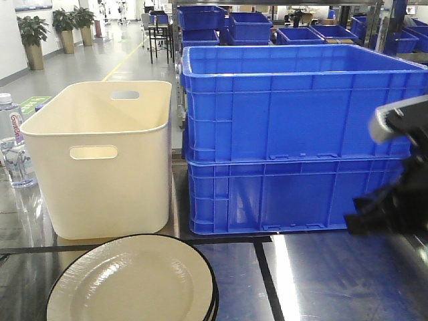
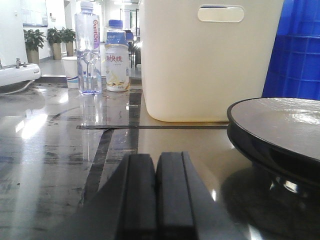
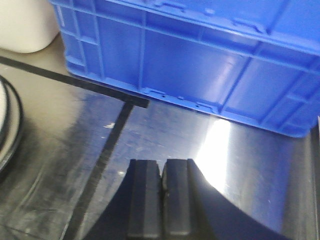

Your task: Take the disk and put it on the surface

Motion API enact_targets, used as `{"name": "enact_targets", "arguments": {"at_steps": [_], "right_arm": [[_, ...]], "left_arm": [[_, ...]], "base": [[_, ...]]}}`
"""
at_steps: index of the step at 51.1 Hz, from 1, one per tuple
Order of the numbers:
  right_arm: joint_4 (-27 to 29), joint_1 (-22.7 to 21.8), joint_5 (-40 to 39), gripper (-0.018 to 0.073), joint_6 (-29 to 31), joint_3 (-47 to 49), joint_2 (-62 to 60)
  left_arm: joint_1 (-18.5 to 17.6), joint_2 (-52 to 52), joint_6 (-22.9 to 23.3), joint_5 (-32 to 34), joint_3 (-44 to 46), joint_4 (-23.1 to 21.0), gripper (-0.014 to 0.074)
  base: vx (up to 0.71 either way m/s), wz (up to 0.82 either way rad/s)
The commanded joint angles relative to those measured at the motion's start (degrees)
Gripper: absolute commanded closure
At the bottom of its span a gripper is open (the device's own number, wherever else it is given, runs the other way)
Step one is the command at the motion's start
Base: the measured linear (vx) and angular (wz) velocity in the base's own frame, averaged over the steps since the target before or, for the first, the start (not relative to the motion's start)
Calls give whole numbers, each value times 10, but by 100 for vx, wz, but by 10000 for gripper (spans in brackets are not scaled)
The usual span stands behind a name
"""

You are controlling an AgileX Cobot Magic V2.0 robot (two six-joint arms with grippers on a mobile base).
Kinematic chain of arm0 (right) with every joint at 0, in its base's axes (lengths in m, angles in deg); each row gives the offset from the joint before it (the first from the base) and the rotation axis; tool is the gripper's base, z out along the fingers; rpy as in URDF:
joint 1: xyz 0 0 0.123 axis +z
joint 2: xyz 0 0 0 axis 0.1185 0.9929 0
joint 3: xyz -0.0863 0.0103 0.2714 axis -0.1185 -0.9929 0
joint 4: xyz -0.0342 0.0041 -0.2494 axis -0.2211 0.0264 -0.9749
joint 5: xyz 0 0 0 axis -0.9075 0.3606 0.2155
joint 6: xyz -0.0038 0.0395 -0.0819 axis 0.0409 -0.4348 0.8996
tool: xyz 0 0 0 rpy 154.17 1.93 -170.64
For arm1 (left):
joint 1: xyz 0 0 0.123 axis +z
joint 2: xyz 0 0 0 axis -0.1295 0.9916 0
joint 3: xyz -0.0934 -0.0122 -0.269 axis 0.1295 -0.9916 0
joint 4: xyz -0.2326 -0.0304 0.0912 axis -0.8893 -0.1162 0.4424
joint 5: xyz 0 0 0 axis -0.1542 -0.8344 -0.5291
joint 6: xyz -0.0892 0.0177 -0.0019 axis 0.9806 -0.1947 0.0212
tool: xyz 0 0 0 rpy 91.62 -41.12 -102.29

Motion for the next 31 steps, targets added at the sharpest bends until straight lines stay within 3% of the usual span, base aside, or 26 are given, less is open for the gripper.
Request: {"name": "enact_targets", "arguments": {"at_steps": [1,8,15,22,31], "right_arm": [[-16,-20,-129,571,-4,-75,-77],[-20,-64,-198,571,-4,-204,-186],[-56,-98,-204,571,-21,-306,-295],[-93,-105,-204,571,-58,-397,-408],[-96,-105,-232,571,-80,-507,-537]], "left_arm": [[0,-3,6,50,11,0,605],[0,-3,6,50,11,0,605],[0,-3,6,50,11,0,605],[0,-3,6,50,11,0,605],[0,-3,6,50,11,0,605]], "base": [[0,0],[0,0],[0,0],[0,0],[0,0]]}}
